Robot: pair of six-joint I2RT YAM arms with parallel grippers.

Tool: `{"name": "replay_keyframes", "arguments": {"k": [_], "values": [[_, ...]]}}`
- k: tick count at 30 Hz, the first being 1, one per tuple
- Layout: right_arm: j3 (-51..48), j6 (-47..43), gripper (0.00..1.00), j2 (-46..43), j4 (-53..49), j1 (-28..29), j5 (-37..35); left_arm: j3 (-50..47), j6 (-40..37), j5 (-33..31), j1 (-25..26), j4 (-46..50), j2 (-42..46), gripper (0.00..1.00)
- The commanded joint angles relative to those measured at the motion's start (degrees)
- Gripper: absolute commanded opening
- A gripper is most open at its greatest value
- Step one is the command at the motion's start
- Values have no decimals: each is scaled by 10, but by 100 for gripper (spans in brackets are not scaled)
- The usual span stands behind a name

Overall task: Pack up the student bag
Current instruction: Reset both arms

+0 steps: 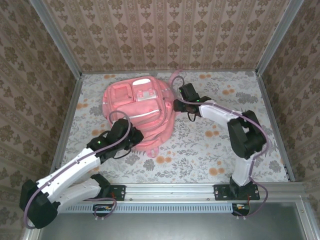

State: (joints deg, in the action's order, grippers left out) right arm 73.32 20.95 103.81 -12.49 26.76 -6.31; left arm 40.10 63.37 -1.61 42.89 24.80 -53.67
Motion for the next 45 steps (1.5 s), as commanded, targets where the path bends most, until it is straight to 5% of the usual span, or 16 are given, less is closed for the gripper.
{"name": "replay_keyframes", "arguments": {"k": [1, 6, 10, 16, 21, 24, 34, 42, 45], "values": [[-41, -9, 65, -100, -16, -4, -25, 67, -61, -22, -20, 37, -8, 44], [-122, -11, 79, -236, -20, -9, -41, 133, -155, -12, -122, 115, -15, 81], [-187, -22, 98, -355, -8, -32, -39, 177, -252, -44, -228, 168, -21, 100], [-284, -88, 100, -479, 47, -59, -107, 141, -383, -204, -310, 113, -15, 100], [-371, -142, 100, -526, 120, -93, -179, 34, -468, -218, -380, -33, -24, 100], [-428, -185, 100, -515, 188, -120, -189, -40, -503, -244, -398, -163, -55, 100], [-478, -198, 100, -292, 450, -184, -144, -120, -624, -149, -406, -505, -243, 100], [-452, -188, 99, -184, 515, -233, -65, -130, -648, -25, -419, -645, -320, 100], [-507, -179, 100, -165, 630, -249, -31, -169, -659, 3, -421, -735, -343, 100]]}}
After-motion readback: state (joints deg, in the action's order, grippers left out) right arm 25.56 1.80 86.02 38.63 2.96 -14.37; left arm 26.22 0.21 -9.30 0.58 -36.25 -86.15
